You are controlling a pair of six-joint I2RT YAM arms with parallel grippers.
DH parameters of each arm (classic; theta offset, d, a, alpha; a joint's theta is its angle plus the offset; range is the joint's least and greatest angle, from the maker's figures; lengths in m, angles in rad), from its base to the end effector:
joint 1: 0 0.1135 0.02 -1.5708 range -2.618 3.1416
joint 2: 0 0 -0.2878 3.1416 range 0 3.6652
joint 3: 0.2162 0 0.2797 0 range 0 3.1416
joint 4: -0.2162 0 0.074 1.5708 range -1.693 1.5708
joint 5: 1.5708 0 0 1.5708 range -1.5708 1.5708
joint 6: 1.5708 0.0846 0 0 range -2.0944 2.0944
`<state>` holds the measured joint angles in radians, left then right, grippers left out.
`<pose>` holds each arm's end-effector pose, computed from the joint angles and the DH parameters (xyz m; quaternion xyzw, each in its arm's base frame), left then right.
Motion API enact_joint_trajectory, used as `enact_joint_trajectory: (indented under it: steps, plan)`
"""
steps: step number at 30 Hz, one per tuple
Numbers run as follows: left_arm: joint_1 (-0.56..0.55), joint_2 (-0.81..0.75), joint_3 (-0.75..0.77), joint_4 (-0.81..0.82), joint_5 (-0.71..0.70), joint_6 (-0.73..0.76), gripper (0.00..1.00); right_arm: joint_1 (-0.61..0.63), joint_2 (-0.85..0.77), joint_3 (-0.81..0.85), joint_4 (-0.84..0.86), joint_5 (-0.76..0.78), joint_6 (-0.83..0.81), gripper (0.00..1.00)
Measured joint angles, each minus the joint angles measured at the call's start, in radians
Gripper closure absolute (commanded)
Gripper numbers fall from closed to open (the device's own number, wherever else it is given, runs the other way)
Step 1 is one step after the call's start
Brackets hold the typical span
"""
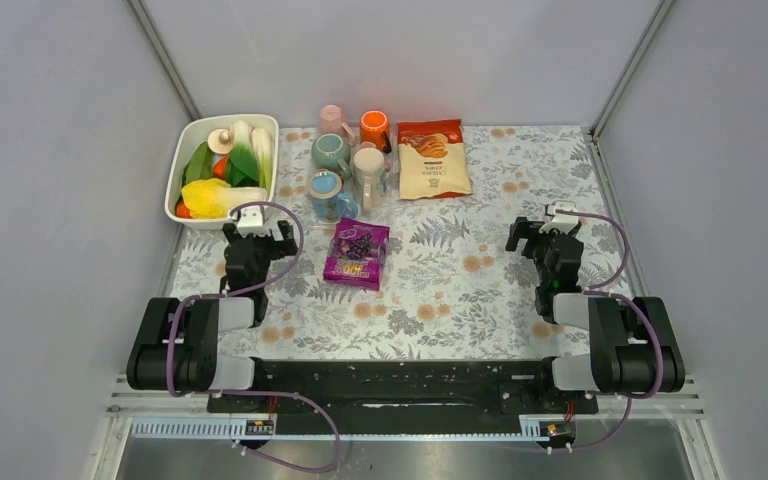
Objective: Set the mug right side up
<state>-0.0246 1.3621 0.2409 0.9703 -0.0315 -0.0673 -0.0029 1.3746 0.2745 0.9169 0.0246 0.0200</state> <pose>0.2899 -0.0045 0.1513 -0.0264 0.7579 -0.0180 0.6516 0.2972 -0.0029 0.1506 0.0167 0.7686 -0.0040 0.6395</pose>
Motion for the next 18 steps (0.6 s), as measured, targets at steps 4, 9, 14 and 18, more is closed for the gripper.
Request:
enact_joint_trajectory:
  steps: [4, 9, 14, 18]
  plan:
    - [0.000, 0.000, 0.000, 0.000, 0.000, 0.000, 0.01, 0.000, -0.014, 0.007, -0.043, -0.020, -0.003, 0.01]
    - [0.000, -0.003, 0.000, -0.003, 0.004, 0.005, 0.01, 0.009, -0.077, 0.150, -0.291, -0.082, -0.028, 0.01]
    - [0.026, -0.104, 0.143, -0.314, 0.114, 0.035, 0.01, 0.089, -0.130, 0.338, -0.480, -0.147, -0.034, 0.01]
    - [0.065, -0.104, 0.483, -0.727, 0.232, 0.114, 0.01, 0.289, -0.096, 0.511, -0.638, -0.178, -0.068, 0.01]
